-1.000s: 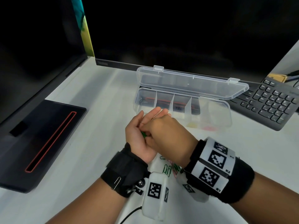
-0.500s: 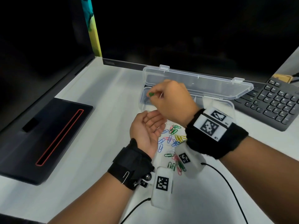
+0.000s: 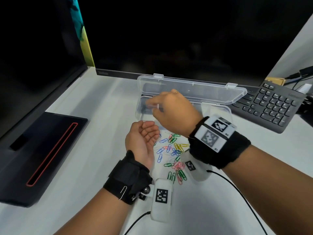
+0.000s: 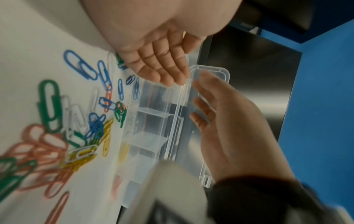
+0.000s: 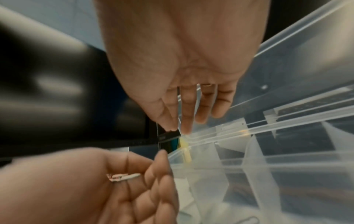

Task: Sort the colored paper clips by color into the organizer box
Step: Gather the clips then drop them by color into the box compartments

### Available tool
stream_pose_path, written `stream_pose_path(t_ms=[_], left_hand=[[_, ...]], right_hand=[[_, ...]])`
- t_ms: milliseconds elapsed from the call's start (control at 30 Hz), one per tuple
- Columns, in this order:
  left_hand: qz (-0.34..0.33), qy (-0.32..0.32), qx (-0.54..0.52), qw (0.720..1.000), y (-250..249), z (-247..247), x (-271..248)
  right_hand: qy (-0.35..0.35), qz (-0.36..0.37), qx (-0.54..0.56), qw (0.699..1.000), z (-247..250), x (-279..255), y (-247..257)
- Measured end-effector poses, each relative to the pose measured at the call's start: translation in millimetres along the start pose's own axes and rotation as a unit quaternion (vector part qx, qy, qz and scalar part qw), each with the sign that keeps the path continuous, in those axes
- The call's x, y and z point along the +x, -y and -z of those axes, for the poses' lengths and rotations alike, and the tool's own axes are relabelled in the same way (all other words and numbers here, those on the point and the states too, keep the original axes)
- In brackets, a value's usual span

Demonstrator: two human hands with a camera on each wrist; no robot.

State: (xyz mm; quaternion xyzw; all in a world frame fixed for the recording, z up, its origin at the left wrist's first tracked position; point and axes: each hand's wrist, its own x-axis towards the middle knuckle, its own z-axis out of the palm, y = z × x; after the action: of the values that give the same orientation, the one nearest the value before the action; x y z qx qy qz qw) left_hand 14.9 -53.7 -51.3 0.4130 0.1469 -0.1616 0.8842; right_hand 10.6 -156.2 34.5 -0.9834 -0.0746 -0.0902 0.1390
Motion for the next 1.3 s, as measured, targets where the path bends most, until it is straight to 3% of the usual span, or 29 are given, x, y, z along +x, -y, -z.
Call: stream_pose_path(t_ms=[100,333,467,600,700,767,900,967,1033,1100,1167,1300], left_hand=[[-0.005,0.002,0.016,1.0,1.7,-1.2,-1.0],[0.003,0.074,0.002,0.997,-3.7,-10.2,-20.0],[-0.018,0.147,0.14,0.979,-11.4,-15.7,-36.2],[-0.071,0.162,0.366,0.914,-26.6,-8.6,-42.4],[-0.108,0.152,0.5,0.846,-39.0,-0.4,-41.1],[-0.12,0.148,0.595,0.78,-44.6,3.9,-38.0],[-0.097,0.13,0.768,0.62,-48.4,7.6,-33.0],[-0.065,0.148,0.813,0.559,-45.2,5.3,-32.7],[-0.056,0.179,0.836,0.516,-39.1,0.2,-34.6],[-0.068,0.227,0.837,0.494,-31.8,-4.7,-36.5],[-0.074,0.282,0.822,0.488,-25.6,-6.7,-40.1],[-0.071,0.328,0.76,0.557,-26.9,-9.9,-44.8]], right_hand=[[-0.046,-0.02,0.068,0.996,15.0,-25.7,-5.1],[0.076,-0.088,0.14,0.983,30.7,-87.3,-27.1],[0.145,-0.131,0.099,0.976,29.8,-110.1,-50.3],[0.246,-0.193,0.05,0.948,22.4,-127.3,-63.9],[0.298,-0.204,0.015,0.932,14.5,-135.5,-65.5],[0.304,-0.202,0.007,0.931,10.7,-135.5,-63.6],[0.294,-0.18,0.017,0.938,5.6,-125.5,-52.6],[0.29,-0.161,0.013,0.943,0.8,-119.5,-46.2],[0.281,-0.13,0.017,0.951,-6.0,-114.8,-39.0],[0.281,-0.106,0.034,0.953,-8.8,-110.9,-31.8],[0.273,-0.102,0.056,0.955,-5.5,-106.2,-27.1],[0.242,-0.072,0.036,0.967,-3.5,-93.6,-28.7]])
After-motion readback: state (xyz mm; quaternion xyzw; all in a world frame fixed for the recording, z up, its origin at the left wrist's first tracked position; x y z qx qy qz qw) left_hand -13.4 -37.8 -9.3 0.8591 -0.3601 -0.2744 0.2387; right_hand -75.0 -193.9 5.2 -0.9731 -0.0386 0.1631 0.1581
